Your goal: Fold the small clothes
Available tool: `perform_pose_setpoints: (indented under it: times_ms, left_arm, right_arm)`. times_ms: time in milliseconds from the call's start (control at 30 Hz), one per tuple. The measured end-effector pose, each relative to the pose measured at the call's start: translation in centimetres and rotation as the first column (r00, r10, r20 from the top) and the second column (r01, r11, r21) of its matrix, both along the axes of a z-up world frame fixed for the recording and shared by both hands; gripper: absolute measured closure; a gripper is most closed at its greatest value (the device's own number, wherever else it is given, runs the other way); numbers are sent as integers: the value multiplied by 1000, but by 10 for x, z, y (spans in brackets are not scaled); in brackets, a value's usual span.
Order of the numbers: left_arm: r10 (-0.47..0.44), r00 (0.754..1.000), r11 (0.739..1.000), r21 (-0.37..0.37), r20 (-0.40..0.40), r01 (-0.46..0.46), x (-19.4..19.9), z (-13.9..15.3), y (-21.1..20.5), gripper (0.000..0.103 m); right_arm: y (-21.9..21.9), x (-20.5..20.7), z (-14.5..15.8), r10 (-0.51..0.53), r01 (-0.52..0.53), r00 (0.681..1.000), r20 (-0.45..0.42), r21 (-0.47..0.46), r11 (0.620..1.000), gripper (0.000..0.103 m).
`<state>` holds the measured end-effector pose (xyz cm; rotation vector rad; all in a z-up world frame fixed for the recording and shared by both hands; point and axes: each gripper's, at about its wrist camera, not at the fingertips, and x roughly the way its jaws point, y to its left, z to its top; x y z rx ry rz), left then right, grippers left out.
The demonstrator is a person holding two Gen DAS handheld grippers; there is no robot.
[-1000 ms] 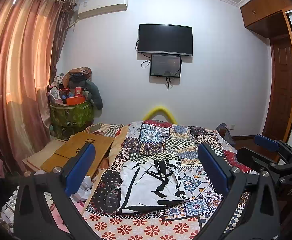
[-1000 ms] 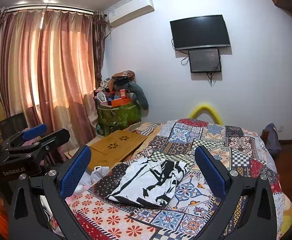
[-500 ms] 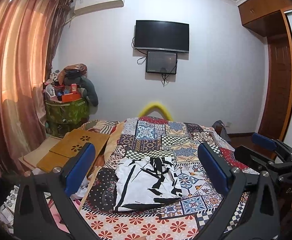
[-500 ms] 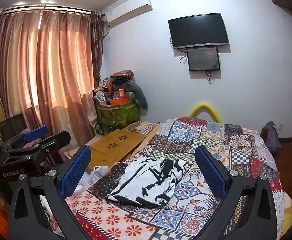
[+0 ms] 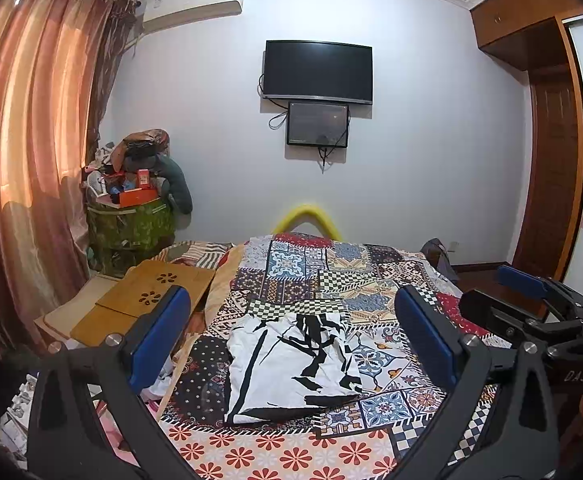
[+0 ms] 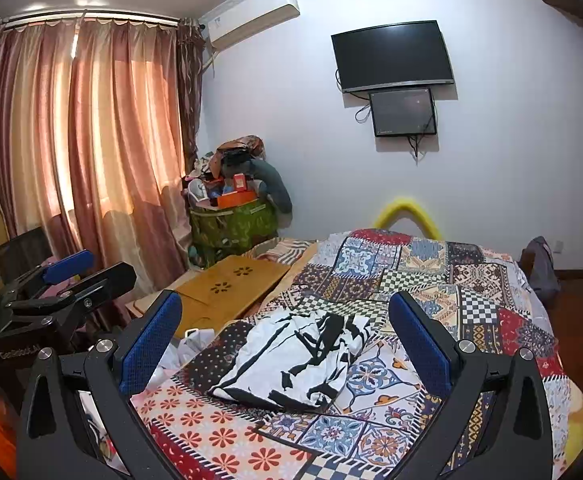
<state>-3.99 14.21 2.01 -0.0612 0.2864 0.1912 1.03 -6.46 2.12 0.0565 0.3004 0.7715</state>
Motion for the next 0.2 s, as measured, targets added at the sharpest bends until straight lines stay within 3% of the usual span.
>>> perform_pose_setpoints:
  times_ms: [200]
  left_arm:
    - [5, 1000, 1000, -2, -8, -5, 2, -2, 3, 0]
  right_arm:
    - [2, 0, -1, 0, 0, 1000, -5, -4, 1000, 0]
